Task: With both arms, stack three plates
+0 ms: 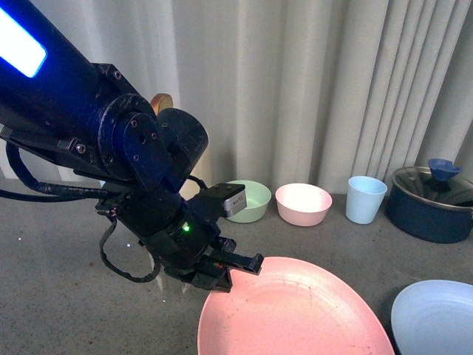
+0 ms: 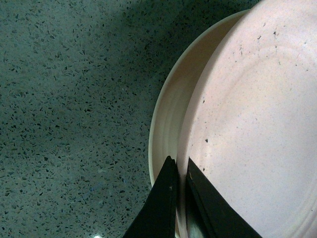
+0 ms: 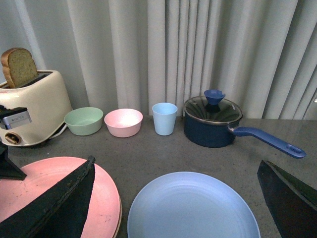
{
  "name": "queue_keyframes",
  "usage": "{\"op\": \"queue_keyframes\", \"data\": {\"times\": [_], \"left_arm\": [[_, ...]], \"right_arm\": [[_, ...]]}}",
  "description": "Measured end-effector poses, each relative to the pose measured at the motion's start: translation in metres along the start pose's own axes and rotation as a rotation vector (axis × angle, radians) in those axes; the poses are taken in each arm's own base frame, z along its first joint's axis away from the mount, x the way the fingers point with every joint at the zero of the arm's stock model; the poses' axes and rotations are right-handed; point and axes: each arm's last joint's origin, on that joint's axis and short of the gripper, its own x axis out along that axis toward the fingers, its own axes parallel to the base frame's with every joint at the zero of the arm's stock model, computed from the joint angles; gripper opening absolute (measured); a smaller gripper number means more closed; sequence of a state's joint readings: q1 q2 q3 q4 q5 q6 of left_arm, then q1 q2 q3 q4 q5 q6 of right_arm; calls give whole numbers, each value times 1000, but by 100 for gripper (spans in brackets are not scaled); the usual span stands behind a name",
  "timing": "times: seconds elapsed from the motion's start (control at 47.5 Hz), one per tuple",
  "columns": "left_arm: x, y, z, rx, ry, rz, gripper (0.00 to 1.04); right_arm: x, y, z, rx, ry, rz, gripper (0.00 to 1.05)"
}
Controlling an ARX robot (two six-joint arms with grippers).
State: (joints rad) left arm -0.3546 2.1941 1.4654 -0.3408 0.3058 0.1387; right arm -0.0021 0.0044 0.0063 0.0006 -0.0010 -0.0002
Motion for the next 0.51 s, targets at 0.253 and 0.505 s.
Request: {"op": "queue_keyframes", "data": {"times": [0.253,0.505], "left_arm": [[1,1,-1,10,17,9,3],[-1,0,2,8,26,-7,27]], "right_arm": [[0,0,0,0,0,0,97],[0,0,0,0,0,0,97]]}}
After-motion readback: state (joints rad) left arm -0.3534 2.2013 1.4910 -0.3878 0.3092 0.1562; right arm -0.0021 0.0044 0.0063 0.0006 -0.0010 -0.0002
